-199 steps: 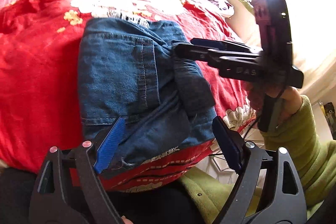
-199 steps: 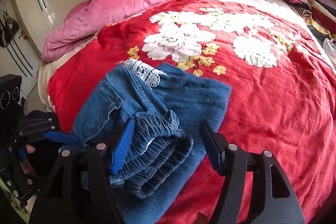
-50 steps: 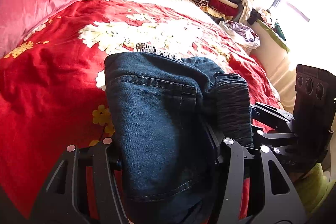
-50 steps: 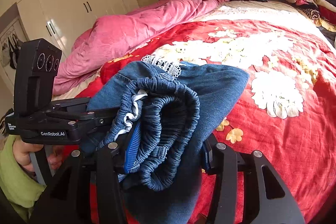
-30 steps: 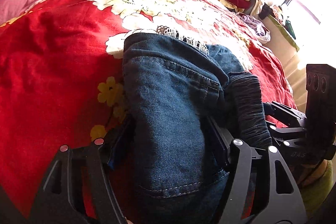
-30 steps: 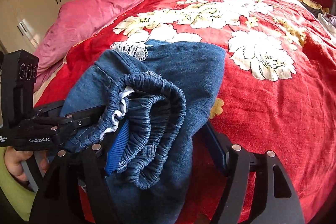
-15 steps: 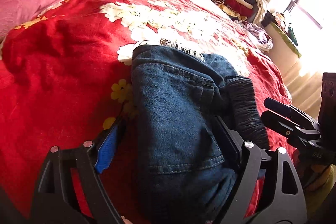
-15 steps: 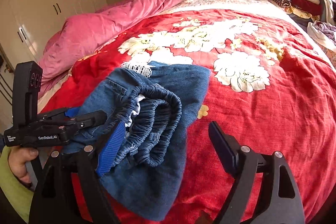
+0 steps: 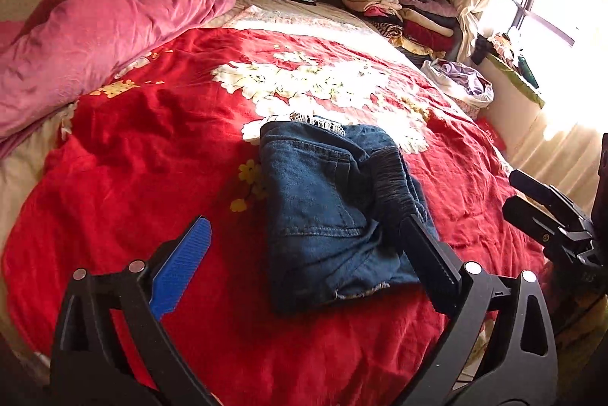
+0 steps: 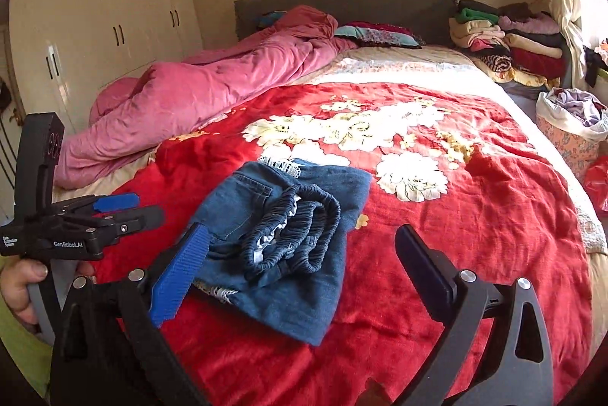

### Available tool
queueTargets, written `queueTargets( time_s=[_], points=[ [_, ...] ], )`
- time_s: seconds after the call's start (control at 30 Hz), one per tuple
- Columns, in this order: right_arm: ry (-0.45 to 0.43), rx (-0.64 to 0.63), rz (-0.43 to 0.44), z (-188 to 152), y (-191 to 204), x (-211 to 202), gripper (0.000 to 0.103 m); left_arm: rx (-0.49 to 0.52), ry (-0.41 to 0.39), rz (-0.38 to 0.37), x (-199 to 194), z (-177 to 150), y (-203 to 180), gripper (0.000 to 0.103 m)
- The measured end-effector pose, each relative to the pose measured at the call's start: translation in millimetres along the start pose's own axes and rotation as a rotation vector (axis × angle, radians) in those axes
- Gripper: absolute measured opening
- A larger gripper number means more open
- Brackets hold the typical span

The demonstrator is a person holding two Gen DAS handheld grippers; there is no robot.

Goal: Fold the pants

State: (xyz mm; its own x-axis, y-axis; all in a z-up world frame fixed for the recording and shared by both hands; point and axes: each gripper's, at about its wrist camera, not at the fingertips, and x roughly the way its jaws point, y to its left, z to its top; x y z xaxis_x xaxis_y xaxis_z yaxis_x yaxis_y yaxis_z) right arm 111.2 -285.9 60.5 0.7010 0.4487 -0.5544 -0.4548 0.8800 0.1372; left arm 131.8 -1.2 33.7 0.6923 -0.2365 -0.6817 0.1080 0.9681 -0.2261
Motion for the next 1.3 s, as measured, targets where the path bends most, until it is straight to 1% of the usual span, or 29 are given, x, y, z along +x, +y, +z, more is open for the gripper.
queueTargets(
  time_s=[0.1,0.23,0.33,0.63,0.83,0.93,1.13,1.3],
  points=[
    [-0.016,-0.005,-0.025,-8,4,-11,0.098,0.009,0.002,0.016,-10,-10,-1,0.093],
    [-0.023,0.025,-0.020,-18,4,-21,0.098,0.006,0.002,0.018,-18,-24,0,0.093],
    [-0.031,0.019,-0.035,-24,7,-29,0.098,0.007,0.017,0.032,-20,-33,1,0.093],
    [-0.004,0.015,-0.062,-46,12,-40,0.098,0.006,0.014,0.054,-30,-56,5,0.093],
    [0.027,0.012,-0.094,-67,14,-38,0.098,0.021,0.039,0.053,-26,-76,-1,0.093],
    [0.045,0.023,-0.114,-76,15,-33,0.098,0.013,0.060,0.056,-20,-82,-1,0.093],
    [0.096,0.073,-0.096,-89,13,-17,0.098,0.023,0.070,0.057,-16,-86,-3,0.093],
    [0.102,0.087,-0.096,-91,13,-13,0.098,0.014,0.070,0.056,-16,-88,-1,0.093]
  ],
)
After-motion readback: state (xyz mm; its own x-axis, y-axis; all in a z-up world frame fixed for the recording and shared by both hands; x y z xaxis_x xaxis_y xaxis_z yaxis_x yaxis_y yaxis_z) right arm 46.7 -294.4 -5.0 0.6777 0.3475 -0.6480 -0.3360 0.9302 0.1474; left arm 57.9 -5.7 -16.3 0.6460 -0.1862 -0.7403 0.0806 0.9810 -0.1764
